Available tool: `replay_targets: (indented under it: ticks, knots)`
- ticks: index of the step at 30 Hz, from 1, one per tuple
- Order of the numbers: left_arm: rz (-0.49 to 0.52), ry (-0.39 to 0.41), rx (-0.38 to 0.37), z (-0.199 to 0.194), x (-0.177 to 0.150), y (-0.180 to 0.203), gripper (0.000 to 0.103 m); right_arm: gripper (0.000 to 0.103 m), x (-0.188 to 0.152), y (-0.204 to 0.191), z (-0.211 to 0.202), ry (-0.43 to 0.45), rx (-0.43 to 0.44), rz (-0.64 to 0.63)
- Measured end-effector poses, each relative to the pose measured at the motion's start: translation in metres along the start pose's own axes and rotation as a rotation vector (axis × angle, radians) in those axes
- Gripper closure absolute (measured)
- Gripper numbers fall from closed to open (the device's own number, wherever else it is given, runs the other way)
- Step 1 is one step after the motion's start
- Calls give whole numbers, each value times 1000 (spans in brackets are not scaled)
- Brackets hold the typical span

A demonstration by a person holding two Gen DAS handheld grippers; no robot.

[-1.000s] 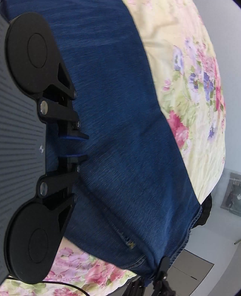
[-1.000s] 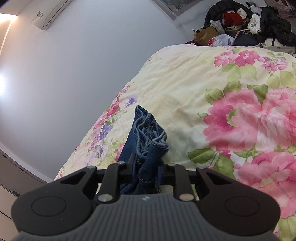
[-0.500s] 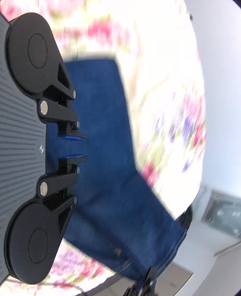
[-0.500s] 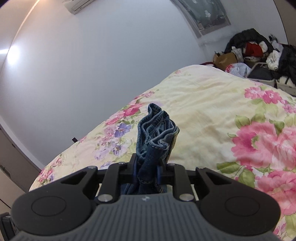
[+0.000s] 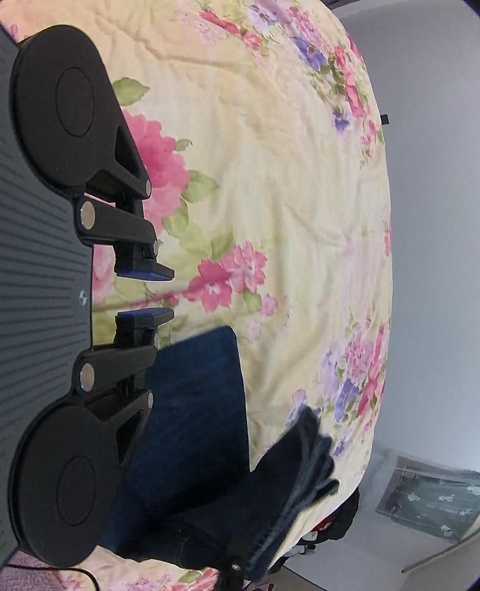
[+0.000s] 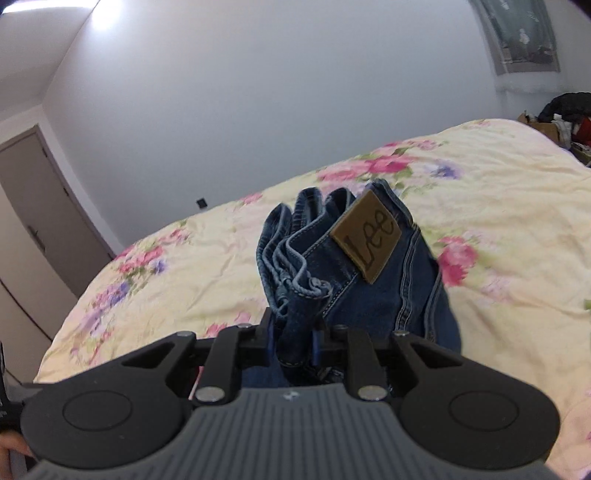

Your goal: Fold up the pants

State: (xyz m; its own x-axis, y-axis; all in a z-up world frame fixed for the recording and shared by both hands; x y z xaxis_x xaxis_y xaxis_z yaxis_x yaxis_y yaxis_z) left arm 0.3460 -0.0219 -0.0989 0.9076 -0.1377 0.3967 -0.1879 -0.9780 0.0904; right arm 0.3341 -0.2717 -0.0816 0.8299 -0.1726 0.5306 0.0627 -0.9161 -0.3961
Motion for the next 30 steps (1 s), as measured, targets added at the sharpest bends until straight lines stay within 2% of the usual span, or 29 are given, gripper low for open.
replay_targets:
  ticks: [3,6,9,12,14,17,23,27,30]
  knots:
    - [-15,-22,-11,5,-9,-15,85,89,-39,-25,49,-123,-7,-60]
    - [-11,-35,-17,9,-16,-25,83,89,-82,-35,94,-248,-53,-122]
    - [-5,-41,-33,9,-19,-28,83,89,-102,-42,114,-279,-107,-203]
    - [-17,-44,-65,9,-19,-29,79,86,-106,-44,116,-300,-139,-264]
    - [-38,-49,-103,7,-19,-27,76,73,-107,-48,116,-329,-121,-277]
    - [-59,-50,-155,3,-18,-21,70,65,-108,-54,115,-352,-91,-285]
    - [-121,-48,-254,2,-15,-9,65,61,-105,-56,100,-390,39,-226]
    - [-186,-36,-353,10,-10,2,65,62,-89,-58,70,-362,108,-239]
    - [-230,-31,-419,22,-3,12,65,62,-66,-48,50,-309,77,-256]
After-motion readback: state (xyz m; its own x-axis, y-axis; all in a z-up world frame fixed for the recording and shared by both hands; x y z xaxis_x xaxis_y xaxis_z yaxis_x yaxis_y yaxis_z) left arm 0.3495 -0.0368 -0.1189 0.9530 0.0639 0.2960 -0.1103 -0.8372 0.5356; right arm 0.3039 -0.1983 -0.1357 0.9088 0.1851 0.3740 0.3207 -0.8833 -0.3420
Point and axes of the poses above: each gripper's, at about its wrist camera, not at the fingertips, and z roughly the way its jaws point, y to its right, x to its top, the point moved 8 cm from there along z, roughly the way its jaws point, and after that the axes turned 15 degrees about -y, right-handed, at the moved point
